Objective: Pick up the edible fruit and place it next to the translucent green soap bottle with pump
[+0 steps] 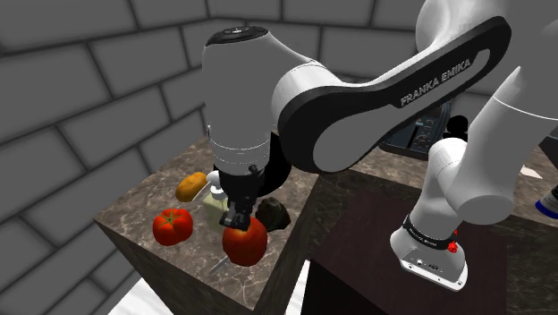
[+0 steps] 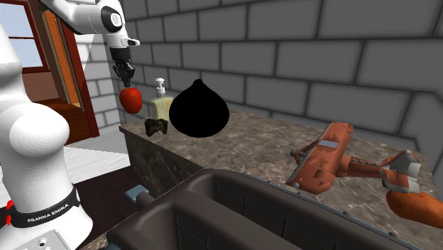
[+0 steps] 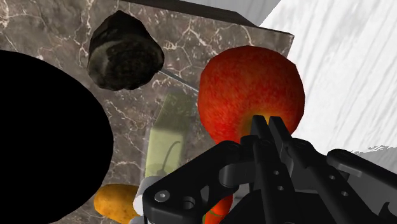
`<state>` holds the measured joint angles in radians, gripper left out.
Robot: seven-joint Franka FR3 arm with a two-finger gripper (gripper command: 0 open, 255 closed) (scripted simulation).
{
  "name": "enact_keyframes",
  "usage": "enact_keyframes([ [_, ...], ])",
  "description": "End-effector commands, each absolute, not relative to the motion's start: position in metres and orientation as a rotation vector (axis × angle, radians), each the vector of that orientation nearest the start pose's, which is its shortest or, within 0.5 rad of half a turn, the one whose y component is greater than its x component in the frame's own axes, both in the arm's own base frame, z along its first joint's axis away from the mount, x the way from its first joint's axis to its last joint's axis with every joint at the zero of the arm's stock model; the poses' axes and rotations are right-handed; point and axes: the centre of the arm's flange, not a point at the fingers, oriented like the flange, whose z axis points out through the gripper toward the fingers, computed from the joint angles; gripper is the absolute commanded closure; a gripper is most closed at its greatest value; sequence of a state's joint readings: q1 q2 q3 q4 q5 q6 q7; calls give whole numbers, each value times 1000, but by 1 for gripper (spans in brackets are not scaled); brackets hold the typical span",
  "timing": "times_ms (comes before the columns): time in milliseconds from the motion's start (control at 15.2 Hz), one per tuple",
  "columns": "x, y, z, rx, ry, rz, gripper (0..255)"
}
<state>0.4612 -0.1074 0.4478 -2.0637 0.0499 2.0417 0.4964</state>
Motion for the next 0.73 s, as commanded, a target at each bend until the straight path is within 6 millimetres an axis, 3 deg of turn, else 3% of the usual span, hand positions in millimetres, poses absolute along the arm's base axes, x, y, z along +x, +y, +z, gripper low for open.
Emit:
enact_keyframes([
  [0, 320, 427, 471, -3033, -601, -91, 255],
  [660, 320, 427, 418, -3033, -601, -91, 255],
])
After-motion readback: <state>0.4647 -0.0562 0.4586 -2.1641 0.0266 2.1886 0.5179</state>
